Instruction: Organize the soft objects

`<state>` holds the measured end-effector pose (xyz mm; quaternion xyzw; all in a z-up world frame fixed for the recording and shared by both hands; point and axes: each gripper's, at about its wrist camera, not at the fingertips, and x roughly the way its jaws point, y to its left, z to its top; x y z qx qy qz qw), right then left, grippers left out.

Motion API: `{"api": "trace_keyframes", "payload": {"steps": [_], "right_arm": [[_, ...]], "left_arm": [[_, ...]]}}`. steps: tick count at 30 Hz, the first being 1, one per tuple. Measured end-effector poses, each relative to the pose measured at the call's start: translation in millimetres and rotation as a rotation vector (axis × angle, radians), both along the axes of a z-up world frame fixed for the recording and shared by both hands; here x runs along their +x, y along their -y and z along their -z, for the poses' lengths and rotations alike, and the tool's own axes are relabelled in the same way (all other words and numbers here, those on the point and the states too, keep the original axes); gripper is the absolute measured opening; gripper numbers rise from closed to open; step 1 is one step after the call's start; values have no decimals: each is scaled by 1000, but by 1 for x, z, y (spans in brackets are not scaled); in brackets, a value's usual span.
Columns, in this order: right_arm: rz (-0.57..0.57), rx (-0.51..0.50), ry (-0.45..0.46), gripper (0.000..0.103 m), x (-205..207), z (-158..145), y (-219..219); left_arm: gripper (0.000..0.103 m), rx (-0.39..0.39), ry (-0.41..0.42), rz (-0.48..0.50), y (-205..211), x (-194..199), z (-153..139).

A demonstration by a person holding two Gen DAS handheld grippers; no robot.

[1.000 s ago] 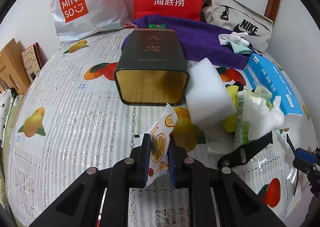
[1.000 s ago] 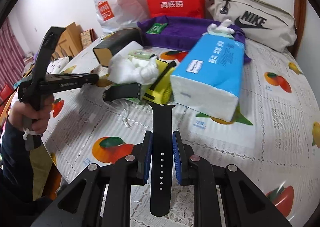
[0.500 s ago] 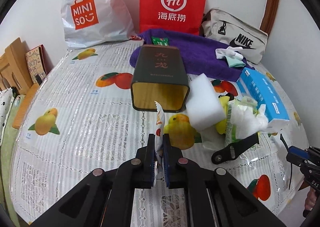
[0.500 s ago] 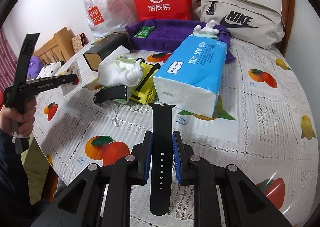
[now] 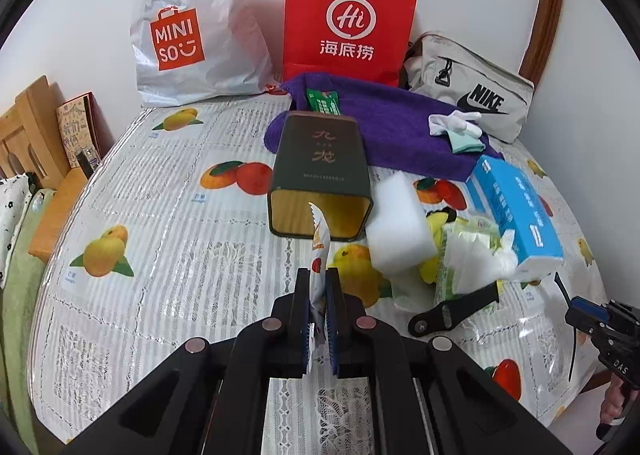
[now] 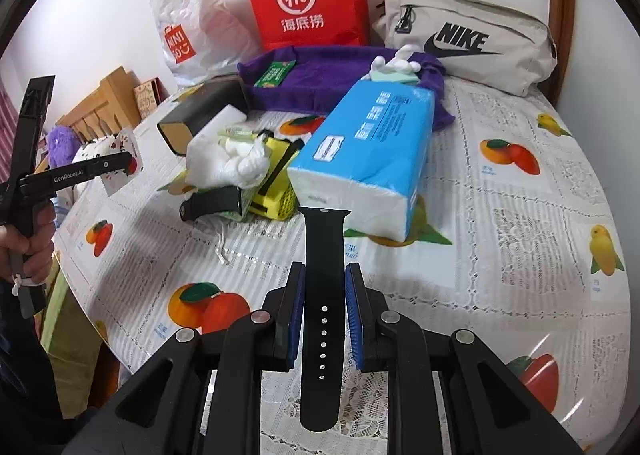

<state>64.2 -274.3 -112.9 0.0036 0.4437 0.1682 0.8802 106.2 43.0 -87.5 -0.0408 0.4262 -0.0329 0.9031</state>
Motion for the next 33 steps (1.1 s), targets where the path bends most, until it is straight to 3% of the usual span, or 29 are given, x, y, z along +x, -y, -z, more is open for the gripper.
{"api": "trace_keyframes", "payload": {"steps": [13, 33], "right_arm": [[-32, 59, 51, 20, 16, -38, 6], [-45, 71, 89, 20, 110, -71, -1]], "left_arm": [[8, -20, 9, 13, 5, 31, -25], [7, -18, 1, -11, -3, 98, -49]]}}
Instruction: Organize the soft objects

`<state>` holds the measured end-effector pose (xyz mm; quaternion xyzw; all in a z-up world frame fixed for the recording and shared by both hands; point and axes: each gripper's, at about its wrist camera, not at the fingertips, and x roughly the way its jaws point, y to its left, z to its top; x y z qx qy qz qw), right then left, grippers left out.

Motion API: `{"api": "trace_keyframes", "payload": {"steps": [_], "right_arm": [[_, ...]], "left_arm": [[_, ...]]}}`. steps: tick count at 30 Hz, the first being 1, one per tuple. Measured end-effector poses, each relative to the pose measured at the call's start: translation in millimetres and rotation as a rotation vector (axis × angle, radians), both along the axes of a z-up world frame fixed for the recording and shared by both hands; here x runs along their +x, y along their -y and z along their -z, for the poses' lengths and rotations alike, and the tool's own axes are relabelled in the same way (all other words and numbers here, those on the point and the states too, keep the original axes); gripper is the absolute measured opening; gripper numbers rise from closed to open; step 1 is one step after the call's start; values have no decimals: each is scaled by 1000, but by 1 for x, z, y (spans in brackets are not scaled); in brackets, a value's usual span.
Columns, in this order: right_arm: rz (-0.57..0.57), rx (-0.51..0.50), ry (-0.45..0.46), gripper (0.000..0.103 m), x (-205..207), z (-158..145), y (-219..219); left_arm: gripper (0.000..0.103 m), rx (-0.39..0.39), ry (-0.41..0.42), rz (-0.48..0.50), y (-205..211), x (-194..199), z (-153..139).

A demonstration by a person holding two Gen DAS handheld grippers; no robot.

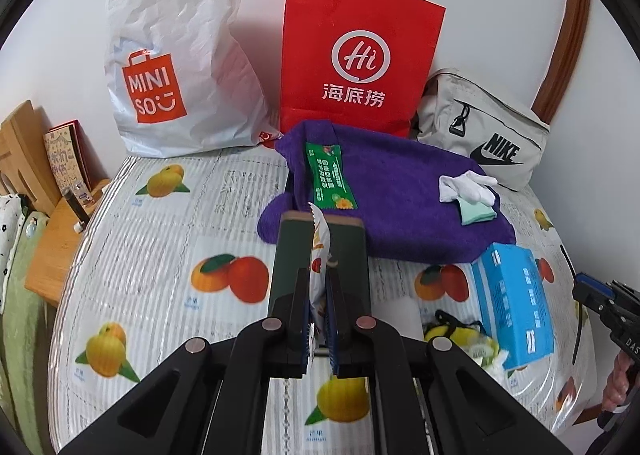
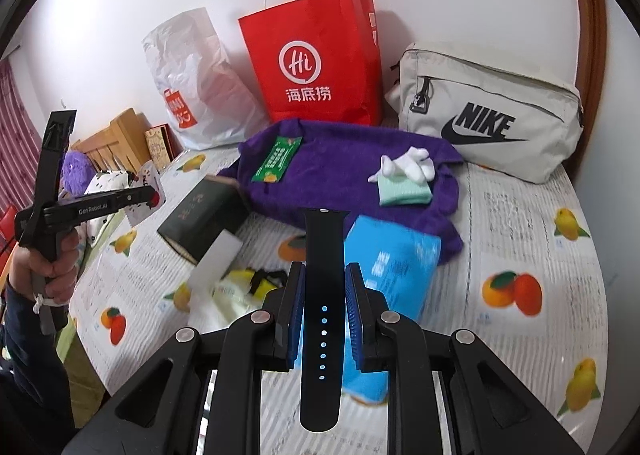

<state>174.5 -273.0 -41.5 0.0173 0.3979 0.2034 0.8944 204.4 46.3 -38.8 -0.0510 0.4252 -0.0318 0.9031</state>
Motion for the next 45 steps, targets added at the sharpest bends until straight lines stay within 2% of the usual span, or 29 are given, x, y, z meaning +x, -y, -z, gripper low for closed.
{"api": "trace_keyframes", "payload": {"steps": [14, 27, 33, 45], "right_arm": [[8, 8, -5, 20, 69, -3, -6], [21, -47, -28, 20, 144, 12, -15], [-18, -67, -28, 20, 174, 18, -31], [-104, -154, -112, 20, 219, 59, -61]], "left_arm": [[8, 12, -14, 22, 7, 51, -2], [8, 20, -31, 56, 14, 101, 6], [8, 19, -45, 56, 15, 120, 13], [8, 24, -83, 66, 15, 149, 29]]}}
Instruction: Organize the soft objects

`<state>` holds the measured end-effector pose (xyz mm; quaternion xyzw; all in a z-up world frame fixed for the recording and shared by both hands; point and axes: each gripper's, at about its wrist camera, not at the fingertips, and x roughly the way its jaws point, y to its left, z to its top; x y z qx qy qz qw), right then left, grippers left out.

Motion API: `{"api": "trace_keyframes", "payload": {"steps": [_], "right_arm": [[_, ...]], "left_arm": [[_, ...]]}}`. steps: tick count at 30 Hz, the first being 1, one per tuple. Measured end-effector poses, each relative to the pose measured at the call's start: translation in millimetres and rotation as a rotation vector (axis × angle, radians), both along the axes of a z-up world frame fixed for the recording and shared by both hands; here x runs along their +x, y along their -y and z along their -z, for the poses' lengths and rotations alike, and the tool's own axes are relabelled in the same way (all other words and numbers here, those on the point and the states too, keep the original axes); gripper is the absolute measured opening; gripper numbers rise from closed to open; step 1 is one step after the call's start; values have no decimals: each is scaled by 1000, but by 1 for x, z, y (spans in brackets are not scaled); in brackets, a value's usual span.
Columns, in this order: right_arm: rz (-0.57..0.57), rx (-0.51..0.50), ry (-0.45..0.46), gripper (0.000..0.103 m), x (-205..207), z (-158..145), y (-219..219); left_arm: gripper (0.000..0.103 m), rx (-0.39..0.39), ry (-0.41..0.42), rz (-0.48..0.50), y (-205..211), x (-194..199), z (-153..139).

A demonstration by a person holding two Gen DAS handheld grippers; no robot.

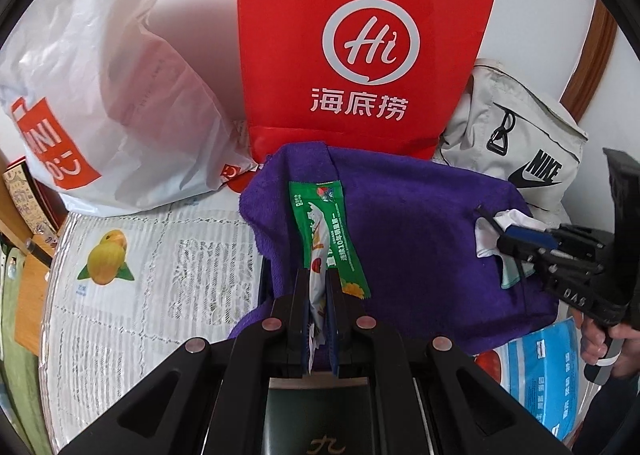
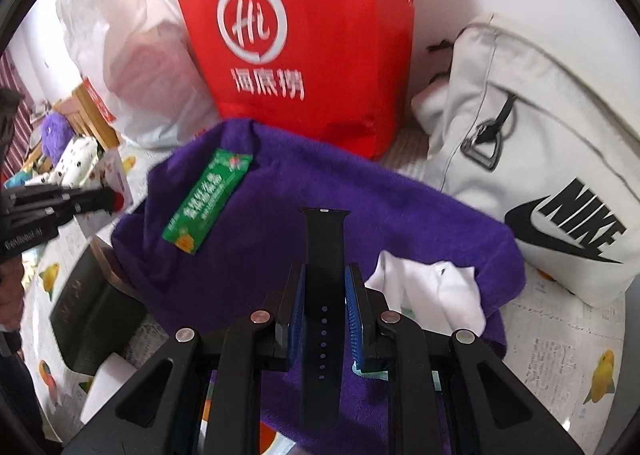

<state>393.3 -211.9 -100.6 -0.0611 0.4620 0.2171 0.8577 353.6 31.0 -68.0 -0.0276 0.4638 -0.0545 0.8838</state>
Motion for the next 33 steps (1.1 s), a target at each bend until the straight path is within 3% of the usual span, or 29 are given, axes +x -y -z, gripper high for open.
{"api": "trace_keyframes", "payload": {"steps": [12, 17, 27, 29, 31, 33], "right_arm": [[15, -4, -89, 22, 10, 28, 9], [39, 31, -79, 38, 7, 23, 17], [90, 66, -30, 39, -18, -3, 39], [94, 81, -25, 40, -27, -7, 45], [105, 92, -17, 40, -34, -12, 49], [110, 99, -7, 41, -43, -16, 53]], "left_arm": [[8, -6, -69, 55, 23, 26, 23], [8, -20, -107, 73, 29, 31, 34], [12, -9, -156, 90, 48, 37, 49], [20, -11, -151, 92, 50, 38, 47], [43, -14, -149, 93, 53, 38, 45], [51, -23, -137, 98, 57, 38, 42]]}}
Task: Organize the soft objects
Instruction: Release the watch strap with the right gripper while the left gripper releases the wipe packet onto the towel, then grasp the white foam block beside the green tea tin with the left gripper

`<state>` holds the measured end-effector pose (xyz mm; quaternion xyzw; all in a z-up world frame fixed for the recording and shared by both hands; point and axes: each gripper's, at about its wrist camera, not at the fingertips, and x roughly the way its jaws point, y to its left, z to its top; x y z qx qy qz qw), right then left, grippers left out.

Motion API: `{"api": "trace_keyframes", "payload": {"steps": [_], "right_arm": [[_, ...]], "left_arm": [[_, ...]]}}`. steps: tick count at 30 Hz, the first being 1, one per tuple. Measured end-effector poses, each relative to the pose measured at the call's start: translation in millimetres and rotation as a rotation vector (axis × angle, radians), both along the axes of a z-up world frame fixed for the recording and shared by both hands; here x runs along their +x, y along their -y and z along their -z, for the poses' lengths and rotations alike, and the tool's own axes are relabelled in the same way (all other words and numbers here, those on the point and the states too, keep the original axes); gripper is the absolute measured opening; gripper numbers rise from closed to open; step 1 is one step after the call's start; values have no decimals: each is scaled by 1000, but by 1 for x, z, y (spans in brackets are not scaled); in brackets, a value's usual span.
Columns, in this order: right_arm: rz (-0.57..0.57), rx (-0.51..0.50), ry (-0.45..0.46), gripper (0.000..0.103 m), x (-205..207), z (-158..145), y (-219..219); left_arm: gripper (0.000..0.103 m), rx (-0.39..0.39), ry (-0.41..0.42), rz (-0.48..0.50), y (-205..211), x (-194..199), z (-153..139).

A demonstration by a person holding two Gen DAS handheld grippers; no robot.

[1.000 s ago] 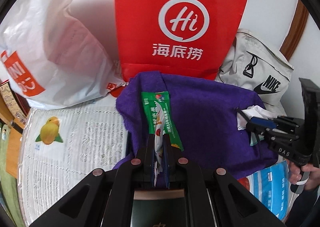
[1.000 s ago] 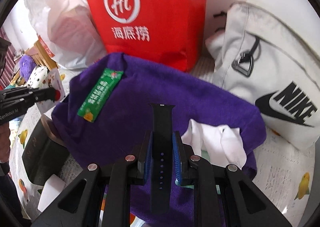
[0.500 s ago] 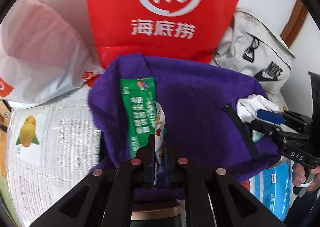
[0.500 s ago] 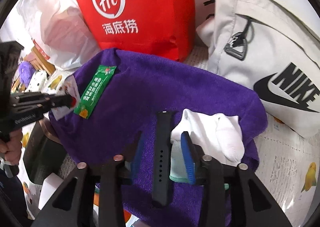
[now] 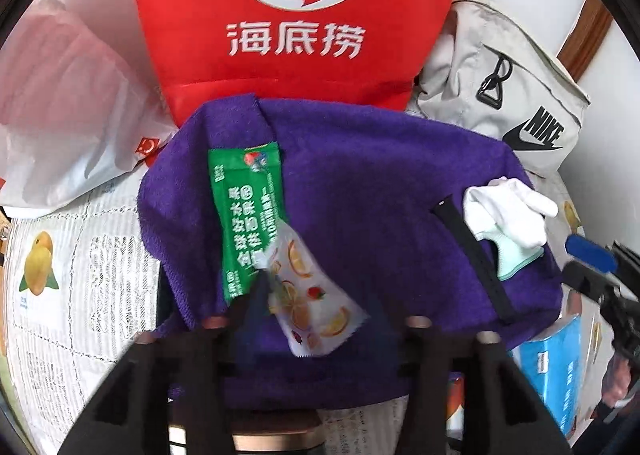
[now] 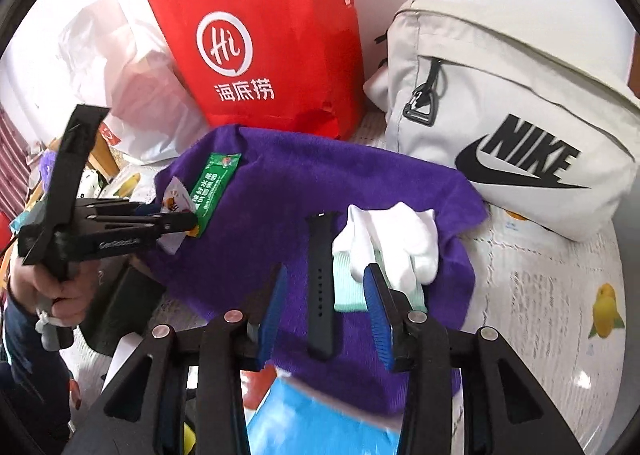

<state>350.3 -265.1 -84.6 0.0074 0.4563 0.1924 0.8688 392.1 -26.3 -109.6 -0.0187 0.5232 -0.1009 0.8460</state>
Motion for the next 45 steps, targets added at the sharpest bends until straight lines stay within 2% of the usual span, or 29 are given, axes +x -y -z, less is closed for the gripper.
{"api": "trace_keyframes", "payload": {"steps": [3, 11, 18, 28, 34, 38, 45], "right_arm": [[8, 4, 5, 44, -9, -4, 1], [9, 2, 7, 44, -40, -12, 3], [13, 29, 10, 44, -78, -22, -1], [-3, 53, 45, 48, -145, -37, -6], [3, 53, 52, 48, -177, -36, -3], [17, 54, 51, 48, -197, -33, 2], [40, 79, 35, 48, -220, -24, 3]], "left_arm": [[56, -6, 13, 1, 4, -3, -6], [56, 21, 27, -15, -3, -30, -23], [56, 17, 61, -12, -8, -75, -48], [68, -9, 94, -6, -15, -156, -65], [68, -21, 68, -15, -20, -190, -50], [68, -73, 38, -30, -25, -205, -32], [68, -125, 2, -30, -25, -209, -6]]}}
